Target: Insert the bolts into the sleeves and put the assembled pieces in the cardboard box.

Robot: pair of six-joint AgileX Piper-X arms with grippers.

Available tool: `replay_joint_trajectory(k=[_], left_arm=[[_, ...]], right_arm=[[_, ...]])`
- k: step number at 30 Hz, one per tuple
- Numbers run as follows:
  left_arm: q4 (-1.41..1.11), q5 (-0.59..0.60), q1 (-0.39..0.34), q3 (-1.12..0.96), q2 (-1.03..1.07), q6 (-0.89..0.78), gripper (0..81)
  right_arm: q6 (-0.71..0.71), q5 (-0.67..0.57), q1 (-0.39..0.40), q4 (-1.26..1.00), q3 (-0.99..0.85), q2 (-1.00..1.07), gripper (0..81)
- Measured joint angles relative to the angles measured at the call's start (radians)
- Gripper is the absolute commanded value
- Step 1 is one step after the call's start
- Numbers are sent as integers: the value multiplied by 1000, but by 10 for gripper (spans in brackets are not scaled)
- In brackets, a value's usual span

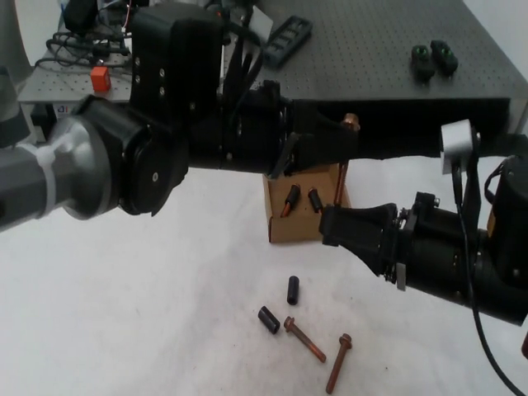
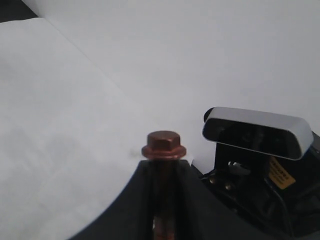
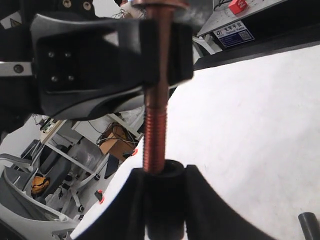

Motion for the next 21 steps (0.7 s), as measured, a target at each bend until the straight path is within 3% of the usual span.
replay_joint_trajectory(k=[19, 21], left_arm=[[0, -14, -3, 0, 0, 43, 6], [0, -8, -3, 0, 0, 50, 92]], right_arm=[[13, 59, -27, -57, 4, -26, 16], [13, 73, -26, -63, 4, -26, 16]])
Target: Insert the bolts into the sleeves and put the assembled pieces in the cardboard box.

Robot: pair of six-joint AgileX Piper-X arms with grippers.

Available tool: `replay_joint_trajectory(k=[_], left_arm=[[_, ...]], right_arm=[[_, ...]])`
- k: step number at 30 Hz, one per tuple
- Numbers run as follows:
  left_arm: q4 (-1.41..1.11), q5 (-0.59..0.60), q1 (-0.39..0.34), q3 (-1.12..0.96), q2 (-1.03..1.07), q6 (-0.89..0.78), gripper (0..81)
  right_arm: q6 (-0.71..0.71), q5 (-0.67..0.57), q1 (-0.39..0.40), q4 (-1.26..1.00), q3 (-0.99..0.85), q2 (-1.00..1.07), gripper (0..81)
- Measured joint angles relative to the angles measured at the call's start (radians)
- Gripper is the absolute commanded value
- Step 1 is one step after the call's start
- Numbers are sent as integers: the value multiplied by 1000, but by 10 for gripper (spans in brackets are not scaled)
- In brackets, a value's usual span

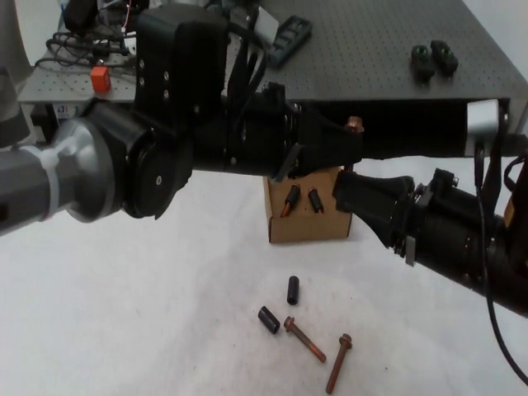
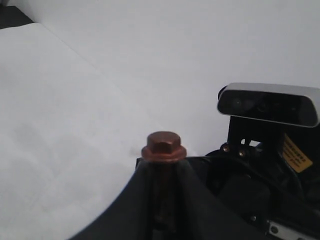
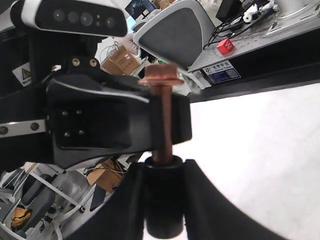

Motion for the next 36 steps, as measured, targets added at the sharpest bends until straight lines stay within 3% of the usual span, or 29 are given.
replay_joint_trajectory(k=[2, 4, 6, 7, 13, 16, 20, 29, 32, 35, 36], left_arm=[[4, 0, 0, 0, 0, 0, 250], [7, 0, 0, 0, 0, 2, 477], [7, 0, 0, 0, 0, 2, 610], [7, -6, 0, 0, 0, 2, 630], [57, -153, 0, 0, 0, 16, 552], [160, -270, 0, 0, -1, 99, 548], [405, -522, 0, 0, -1, 247, 548], [572, -700, 0, 49, -1, 318, 548], [598, -704, 2, 86, -1, 318, 548], [614, -704, 2, 108, -1, 318, 548], [621, -704, 2, 120, -1, 318, 548]], right_arm=[[0, 16, 0, -6, 0, 0, 16], [-11, 32, 0, -11, 0, 0, 16], [-34, 54, -7, -12, 0, 0, 16], [-48, 71, -16, -12, 0, 0, 16], [-187, 134, -123, 70, -66, 34, 16], [-283, 152, -168, 200, -217, 195, 16], [-463, 271, -136, 563, -605, 563, 16], [-581, 447, -58, 958, -1170, 1030, 7], [-593, 473, -54, 1072, -1281, 1093, 163], [-598, 480, -54, 1132, -1320, 1138, 370], [-598, 480, -54, 1150, -1330, 1139, 394]])
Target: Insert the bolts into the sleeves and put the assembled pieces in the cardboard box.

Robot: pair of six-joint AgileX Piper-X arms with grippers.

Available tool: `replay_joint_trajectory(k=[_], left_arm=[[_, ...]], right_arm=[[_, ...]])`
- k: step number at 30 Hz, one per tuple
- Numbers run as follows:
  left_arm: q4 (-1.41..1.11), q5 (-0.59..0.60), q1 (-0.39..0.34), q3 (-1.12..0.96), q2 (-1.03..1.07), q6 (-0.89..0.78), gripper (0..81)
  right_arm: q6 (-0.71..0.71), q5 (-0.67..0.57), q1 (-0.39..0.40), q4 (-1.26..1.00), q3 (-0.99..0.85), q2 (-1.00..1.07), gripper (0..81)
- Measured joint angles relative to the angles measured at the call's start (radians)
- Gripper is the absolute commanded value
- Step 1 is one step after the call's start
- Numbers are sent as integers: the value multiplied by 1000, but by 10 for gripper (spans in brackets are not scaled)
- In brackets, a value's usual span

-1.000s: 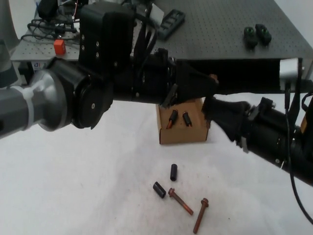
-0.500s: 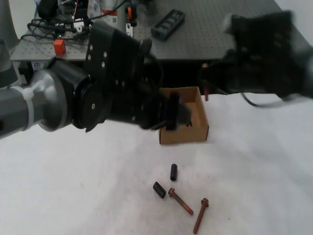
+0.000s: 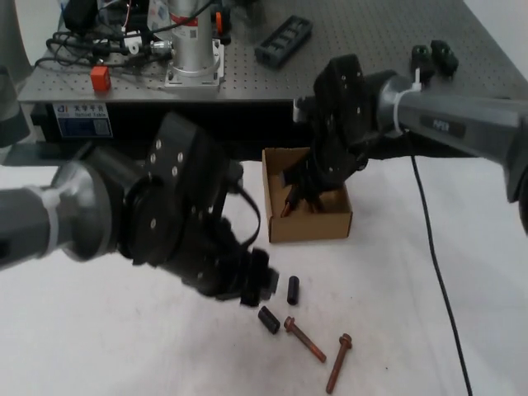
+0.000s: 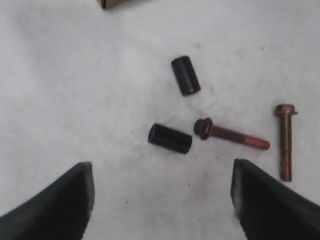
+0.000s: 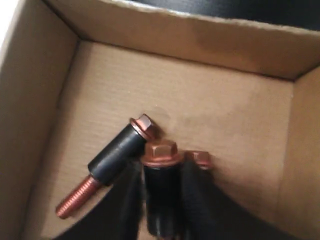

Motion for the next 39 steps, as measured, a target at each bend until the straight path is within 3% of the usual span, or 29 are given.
replay_joint_trajectory(k=[6, 10, 15, 18, 21, 25, 39], left_arm=[[12, 0, 0, 42, 0, -5, 548], [14, 0, 0, 46, 0, -8, 548], [14, -14, 0, 47, 0, -31, 548], [18, -32, 0, 47, 0, -31, 548], [57, -101, 0, 47, 0, -31, 548], [138, -170, 0, 47, 0, -19, 548], [159, -182, 0, 47, 0, 14, 548]], right_arm=[[-1, -33, 0, 38, -11, -47, 316], [-1, -63, -2, 79, 24, -149, 306], [5, -77, 10, 111, 221, -408, 306], [-24, -79, 74, 154, 416, -548, 306], [-60, -84, 180, 198, 545, -522, 306], [-72, -24, 269, 187, 557, -441, 306], [-101, 21, 283, 98, 557, -331, 295]])
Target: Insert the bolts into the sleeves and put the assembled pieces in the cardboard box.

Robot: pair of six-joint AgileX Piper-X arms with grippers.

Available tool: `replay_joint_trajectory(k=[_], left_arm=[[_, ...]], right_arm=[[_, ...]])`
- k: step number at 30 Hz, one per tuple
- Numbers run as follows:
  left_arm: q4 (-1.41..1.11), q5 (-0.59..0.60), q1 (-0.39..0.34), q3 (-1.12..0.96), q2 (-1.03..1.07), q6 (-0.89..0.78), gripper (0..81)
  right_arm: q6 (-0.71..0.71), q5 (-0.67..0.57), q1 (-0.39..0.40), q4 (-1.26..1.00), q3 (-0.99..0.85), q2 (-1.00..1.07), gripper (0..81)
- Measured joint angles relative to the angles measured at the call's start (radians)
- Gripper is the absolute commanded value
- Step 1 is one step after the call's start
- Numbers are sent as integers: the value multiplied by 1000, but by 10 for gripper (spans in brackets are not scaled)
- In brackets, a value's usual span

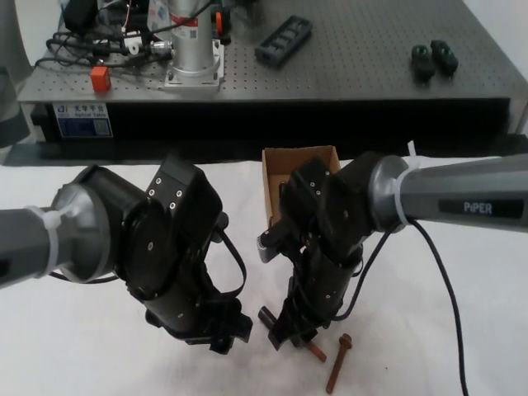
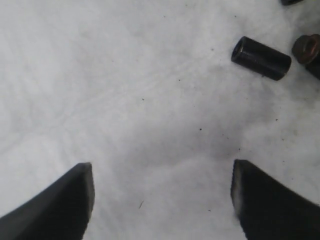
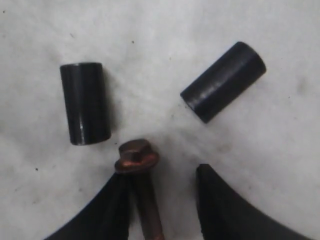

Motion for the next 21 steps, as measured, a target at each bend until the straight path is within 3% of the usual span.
replay_joint_trajectory(k=[4, 9, 16, 21], left_arm=[[0, 0, 0, 0, 0, 0, 548], [0, 0, 0, 0, 0, 0, 548], [-26, 92, 0, 0, 0, 0, 533], [-75, 136, 0, -25, 3, 0, 494]], right_arm=[[-5, 0, 0, -2, 0, 4, 209], [-13, 9, 0, 3, 0, 3, 26], [-17, -2, -28, 3, 0, -15, 16], [-11, -27, -188, -12, 40, -255, 16]])
